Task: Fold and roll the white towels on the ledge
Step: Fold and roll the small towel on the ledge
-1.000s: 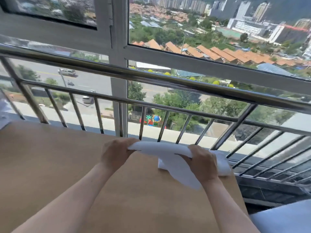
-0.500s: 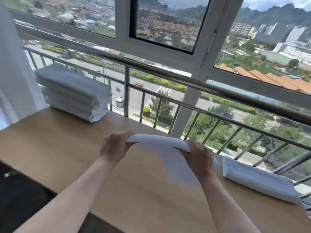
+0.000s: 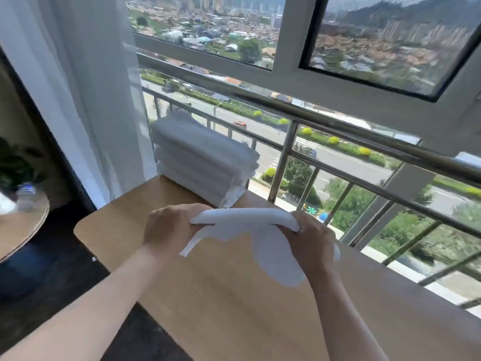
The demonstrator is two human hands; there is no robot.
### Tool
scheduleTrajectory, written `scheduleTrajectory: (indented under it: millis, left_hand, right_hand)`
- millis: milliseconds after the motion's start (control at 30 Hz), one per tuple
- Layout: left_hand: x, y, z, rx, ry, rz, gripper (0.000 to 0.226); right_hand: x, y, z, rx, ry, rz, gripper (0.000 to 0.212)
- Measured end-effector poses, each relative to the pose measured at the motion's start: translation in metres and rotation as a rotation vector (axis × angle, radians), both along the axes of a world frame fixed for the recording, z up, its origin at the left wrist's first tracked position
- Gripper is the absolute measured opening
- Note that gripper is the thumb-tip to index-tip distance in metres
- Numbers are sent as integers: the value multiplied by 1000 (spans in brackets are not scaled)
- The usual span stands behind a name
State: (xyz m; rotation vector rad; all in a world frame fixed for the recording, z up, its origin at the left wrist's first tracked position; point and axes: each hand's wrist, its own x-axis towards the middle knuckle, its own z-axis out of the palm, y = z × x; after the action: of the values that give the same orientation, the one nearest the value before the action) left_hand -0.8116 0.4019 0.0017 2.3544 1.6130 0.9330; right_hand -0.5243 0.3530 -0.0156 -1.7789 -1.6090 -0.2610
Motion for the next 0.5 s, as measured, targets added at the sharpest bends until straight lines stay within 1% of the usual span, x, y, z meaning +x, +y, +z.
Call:
scheduleTrajectory:
  millis: [33,100,167,233,267,333,400,433,500]
  left_hand:
    - [-12,16,1,-1,7,10,46]
    - [-33,46,6,-10,25,45,43]
    - [-50,76,15,-10,45,78,33]
    - [-64,105,29,4,69,106,20]
    - [-70,117,36,18,63,117,19]
    - [-81,144,52,61,46,119,31]
    - [-88,171,66,99,10,97,48]
    - [-92,188,72,116,-24,82,53]
    - [-95,223,80,129,-64,63,51]
  right_hand:
    - [-12,18,2,-2,6,8,43]
    - [-32,50,10,-28,1,18,43]
    - [-47,81,21,-35,-20,42,46]
    - [-58,109,39,-64,-5,77,55]
    - [-62,119,48,-59,-10,92,59]
    - [-70,139,69,-12,-44,99,59]
    - [-73,159,87,25,-73,90,51]
    - [-75,169,96,33,-78,75,51]
    - [-79,190,113,14,-88,31,57]
